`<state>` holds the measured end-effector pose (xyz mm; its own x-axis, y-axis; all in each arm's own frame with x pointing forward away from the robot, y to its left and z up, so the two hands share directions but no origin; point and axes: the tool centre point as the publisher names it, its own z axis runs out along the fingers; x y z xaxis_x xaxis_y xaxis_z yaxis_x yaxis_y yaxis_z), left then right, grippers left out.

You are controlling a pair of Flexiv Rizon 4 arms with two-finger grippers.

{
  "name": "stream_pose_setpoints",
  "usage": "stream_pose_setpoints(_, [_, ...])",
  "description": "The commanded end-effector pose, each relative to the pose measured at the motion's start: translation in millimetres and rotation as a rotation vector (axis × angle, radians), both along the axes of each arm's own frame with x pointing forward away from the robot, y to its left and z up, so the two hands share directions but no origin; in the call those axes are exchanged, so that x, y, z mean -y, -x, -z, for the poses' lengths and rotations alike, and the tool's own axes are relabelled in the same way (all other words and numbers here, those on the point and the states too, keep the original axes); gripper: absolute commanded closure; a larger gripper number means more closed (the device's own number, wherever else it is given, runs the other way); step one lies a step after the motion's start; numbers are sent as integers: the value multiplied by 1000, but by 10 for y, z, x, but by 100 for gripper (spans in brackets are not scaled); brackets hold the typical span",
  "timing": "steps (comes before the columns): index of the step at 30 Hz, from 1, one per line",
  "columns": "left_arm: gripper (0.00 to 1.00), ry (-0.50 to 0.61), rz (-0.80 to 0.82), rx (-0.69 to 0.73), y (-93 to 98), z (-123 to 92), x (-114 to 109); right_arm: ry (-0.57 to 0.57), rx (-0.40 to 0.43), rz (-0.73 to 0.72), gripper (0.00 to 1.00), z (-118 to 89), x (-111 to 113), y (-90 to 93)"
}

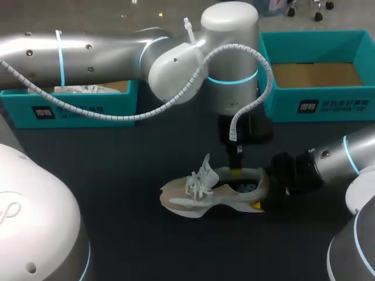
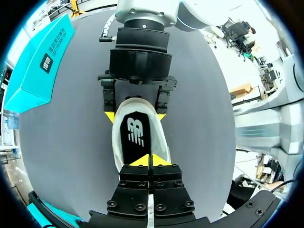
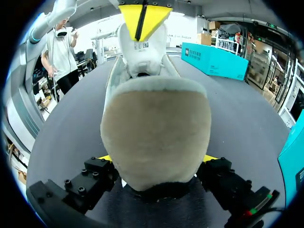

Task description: Take the shoe out of the shoebox, open the shoe tongue, remove and reinsert the insole, then place the shoe into the shoebox

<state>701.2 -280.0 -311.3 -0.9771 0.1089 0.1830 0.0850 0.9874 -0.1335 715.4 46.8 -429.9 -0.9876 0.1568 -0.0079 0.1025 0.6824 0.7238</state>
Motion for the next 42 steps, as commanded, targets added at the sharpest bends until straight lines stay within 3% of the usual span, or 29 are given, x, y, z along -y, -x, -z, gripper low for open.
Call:
stream_pose_setpoints(1, [100, 4, -1, -18, -6, 103, 39, 0, 1, 1, 100, 18, -8, -3])
stream_pose_setpoints(14, [100, 8, 26, 0, -3, 120, 73, 0, 1, 1, 100, 18, -8, -3])
stream_pose_setpoints(27, [100, -31, 99, -36, 54, 562, 284, 0, 1, 1, 100, 18, -8, -3])
stream_pose_setpoints(32, [100, -51, 94, -31, 69, 676, 254, 0, 1, 1, 100, 18, -8, -3])
stream_pose_setpoints(42, [100, -57, 82, -28, 176, 703, 98, 0, 1, 1, 100, 18, -8, -3])
